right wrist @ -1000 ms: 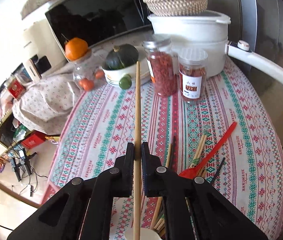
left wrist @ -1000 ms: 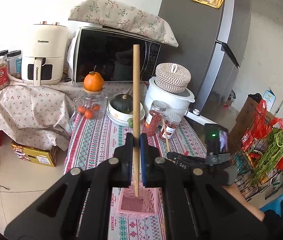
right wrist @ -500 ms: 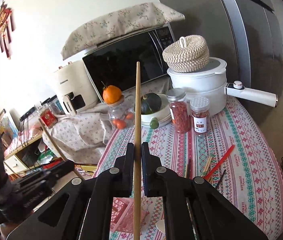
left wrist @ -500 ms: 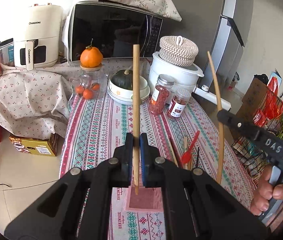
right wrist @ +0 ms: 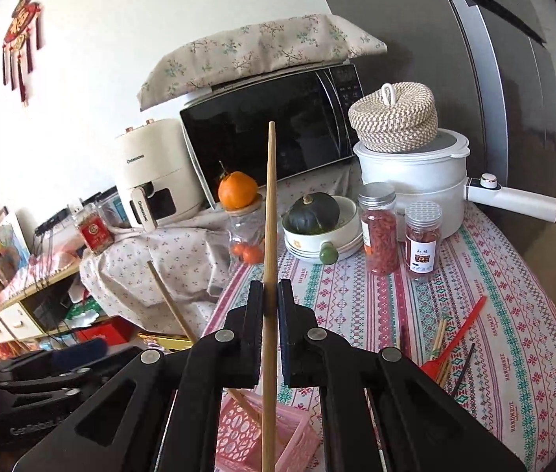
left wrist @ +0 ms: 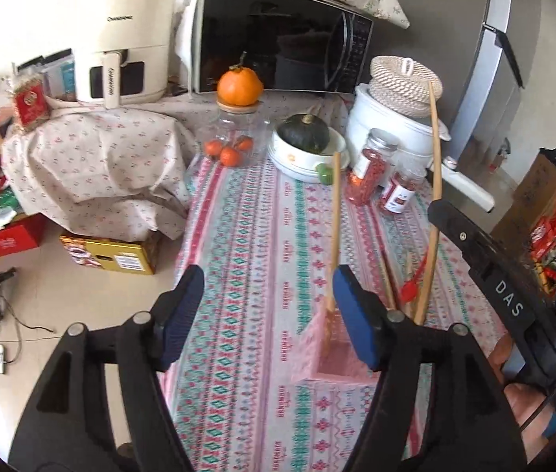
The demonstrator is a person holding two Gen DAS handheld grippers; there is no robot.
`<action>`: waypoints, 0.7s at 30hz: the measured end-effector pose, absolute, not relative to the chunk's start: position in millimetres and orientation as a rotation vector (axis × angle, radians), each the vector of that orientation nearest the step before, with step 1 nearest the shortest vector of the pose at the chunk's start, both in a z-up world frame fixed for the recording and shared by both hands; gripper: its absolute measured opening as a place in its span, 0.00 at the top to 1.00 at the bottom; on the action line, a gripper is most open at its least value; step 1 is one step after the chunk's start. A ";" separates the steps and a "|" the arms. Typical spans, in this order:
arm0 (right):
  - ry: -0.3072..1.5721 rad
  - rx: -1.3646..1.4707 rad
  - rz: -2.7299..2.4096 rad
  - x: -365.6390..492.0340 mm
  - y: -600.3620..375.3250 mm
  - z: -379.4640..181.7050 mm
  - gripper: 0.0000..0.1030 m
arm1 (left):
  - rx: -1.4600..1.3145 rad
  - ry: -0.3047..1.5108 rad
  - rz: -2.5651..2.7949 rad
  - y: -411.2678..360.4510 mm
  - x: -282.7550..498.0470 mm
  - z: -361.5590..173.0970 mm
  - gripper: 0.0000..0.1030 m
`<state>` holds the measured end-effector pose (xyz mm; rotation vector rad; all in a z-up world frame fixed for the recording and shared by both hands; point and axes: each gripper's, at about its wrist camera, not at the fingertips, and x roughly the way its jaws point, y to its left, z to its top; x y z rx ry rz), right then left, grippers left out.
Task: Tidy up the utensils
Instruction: 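Lift both held chopsticks upright and carry them over the pink basket, then lower the chopsticks into the pink basket and open both tools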
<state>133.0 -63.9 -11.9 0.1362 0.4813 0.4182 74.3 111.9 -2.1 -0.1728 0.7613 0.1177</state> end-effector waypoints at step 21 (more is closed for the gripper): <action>0.613 0.171 0.449 124.5 -61.8 -37.7 0.72 | -0.233 0.852 0.073 127.0 71.8 -17.7 0.24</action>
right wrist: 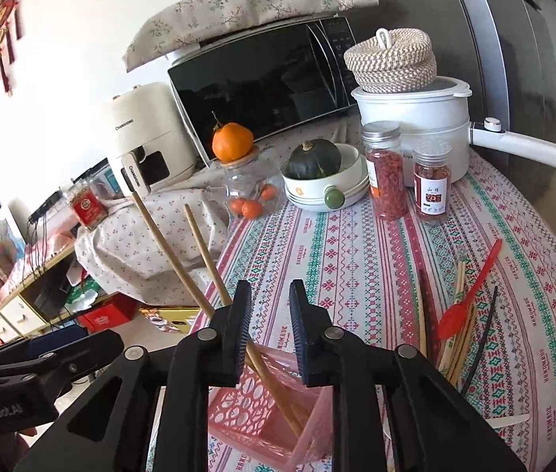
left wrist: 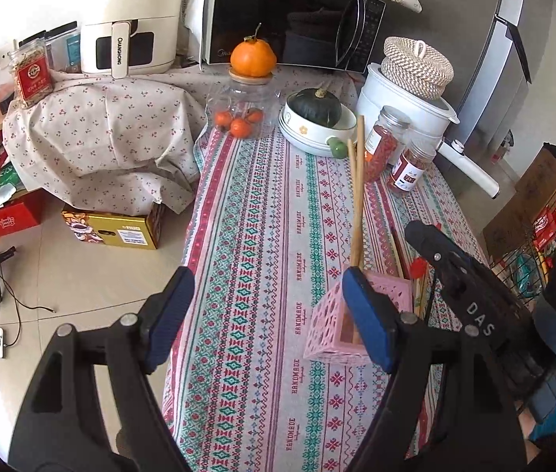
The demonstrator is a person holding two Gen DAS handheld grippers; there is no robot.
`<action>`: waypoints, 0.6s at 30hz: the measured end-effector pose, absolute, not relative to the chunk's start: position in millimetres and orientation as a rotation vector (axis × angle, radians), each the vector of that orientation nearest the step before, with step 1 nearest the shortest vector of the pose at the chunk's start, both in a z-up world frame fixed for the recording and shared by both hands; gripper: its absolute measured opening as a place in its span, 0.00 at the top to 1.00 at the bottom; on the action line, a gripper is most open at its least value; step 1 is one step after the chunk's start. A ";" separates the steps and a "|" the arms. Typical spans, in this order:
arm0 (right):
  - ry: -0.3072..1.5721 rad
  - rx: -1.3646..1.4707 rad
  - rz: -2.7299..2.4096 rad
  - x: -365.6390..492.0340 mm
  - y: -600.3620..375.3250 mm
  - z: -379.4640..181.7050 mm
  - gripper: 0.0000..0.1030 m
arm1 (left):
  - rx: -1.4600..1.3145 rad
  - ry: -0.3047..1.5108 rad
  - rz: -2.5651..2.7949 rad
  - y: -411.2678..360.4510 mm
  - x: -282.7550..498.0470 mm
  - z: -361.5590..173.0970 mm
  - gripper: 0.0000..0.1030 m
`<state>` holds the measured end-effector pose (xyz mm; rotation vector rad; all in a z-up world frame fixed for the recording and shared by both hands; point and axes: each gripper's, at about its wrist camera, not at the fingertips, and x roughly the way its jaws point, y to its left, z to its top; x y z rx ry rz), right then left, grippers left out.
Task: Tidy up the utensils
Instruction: 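Lower the chopsticks into the pink basket and open both tools, then grasp a wooden chopstick with the left tool while the right tool grasps the black chopstick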
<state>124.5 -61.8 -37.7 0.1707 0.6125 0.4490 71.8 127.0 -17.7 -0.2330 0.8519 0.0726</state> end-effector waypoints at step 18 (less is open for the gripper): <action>0.896 0.169 0.209 135.9 -219.9 -37.2 0.40 | -0.086 0.869 -0.113 39.9 61.4 3.2 0.19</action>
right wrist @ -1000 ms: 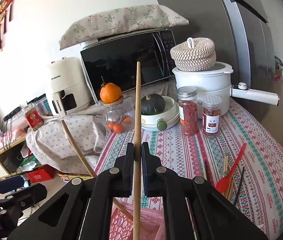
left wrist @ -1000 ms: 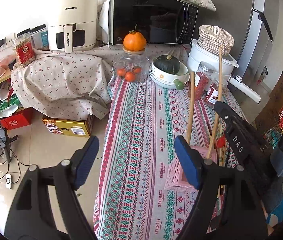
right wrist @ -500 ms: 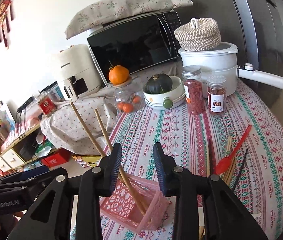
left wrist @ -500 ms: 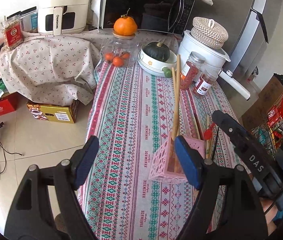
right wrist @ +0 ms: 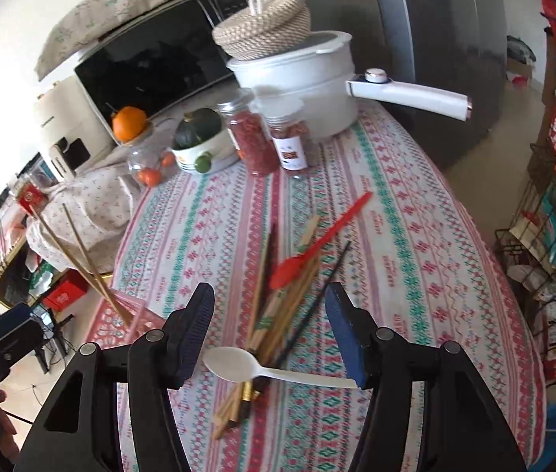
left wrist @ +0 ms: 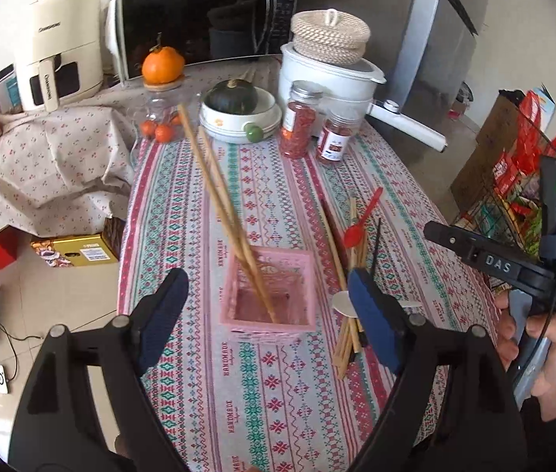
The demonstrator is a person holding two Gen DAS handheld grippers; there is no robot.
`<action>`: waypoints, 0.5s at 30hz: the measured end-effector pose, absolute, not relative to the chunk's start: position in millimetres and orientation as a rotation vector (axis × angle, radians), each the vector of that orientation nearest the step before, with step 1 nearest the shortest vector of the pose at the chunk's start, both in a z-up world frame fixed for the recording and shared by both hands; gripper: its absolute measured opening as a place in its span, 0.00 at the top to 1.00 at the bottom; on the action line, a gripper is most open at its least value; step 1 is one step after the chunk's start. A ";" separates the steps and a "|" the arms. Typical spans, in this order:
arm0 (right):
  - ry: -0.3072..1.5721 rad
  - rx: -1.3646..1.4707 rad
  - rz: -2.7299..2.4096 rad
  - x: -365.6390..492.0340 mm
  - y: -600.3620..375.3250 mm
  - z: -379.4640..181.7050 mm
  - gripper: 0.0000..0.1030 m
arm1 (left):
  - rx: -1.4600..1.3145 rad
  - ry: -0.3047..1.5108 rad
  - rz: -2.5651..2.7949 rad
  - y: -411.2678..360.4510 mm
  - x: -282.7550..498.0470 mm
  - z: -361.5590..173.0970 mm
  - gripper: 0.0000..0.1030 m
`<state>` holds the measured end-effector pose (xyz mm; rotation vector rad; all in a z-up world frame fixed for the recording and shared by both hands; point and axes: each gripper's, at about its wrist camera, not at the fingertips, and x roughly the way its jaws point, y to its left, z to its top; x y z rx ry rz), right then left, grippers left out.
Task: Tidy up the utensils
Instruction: 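Grasp a wooden chopstick with the left tool while the right tool grasps the black chopstick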
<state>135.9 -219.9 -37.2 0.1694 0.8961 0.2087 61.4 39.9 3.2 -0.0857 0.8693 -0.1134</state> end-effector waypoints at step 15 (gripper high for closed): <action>1.119 0.267 0.083 165.4 -304.5 -73.1 0.38 | -0.010 1.048 -0.269 -73.3 136.3 -19.1 0.45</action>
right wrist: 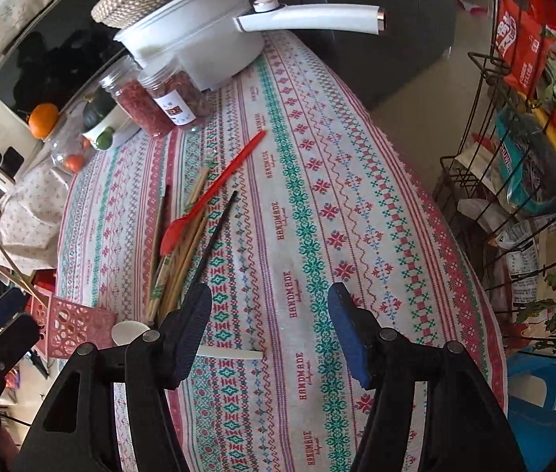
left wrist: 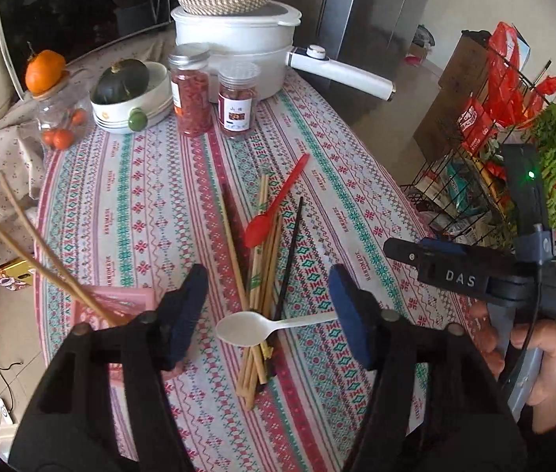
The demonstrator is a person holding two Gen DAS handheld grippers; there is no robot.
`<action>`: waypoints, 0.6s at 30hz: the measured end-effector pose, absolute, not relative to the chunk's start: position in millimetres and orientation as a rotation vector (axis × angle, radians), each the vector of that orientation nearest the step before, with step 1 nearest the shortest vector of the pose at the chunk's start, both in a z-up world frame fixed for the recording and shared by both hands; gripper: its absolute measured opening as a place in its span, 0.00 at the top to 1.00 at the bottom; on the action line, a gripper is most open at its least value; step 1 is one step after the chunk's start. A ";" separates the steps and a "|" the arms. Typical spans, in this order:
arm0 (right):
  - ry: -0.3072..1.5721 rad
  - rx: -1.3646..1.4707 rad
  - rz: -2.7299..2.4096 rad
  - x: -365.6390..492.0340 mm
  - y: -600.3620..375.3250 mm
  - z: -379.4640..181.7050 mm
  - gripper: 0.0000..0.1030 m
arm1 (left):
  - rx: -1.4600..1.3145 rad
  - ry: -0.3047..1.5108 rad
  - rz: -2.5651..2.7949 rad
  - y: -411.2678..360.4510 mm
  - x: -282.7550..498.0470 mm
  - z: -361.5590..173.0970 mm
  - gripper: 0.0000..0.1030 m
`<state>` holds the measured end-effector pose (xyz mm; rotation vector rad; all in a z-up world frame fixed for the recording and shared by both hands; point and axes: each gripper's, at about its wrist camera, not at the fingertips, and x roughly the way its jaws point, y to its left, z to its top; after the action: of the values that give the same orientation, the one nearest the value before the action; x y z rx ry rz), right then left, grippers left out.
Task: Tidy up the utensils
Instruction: 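Grasp a wooden chopstick with the left tool while the right tool grasps the black chopstick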
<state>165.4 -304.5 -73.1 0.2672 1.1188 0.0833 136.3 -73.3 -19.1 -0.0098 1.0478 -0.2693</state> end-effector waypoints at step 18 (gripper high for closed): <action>1.157 0.201 0.084 191.1 -325.4 -91.3 0.38 | 0.022 1.383 0.009 -89.1 230.3 -136.3 0.89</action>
<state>191.1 -325.4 -91.3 0.2006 1.1574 0.0843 230.3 -89.1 -136.3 0.0217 1.3833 0.0090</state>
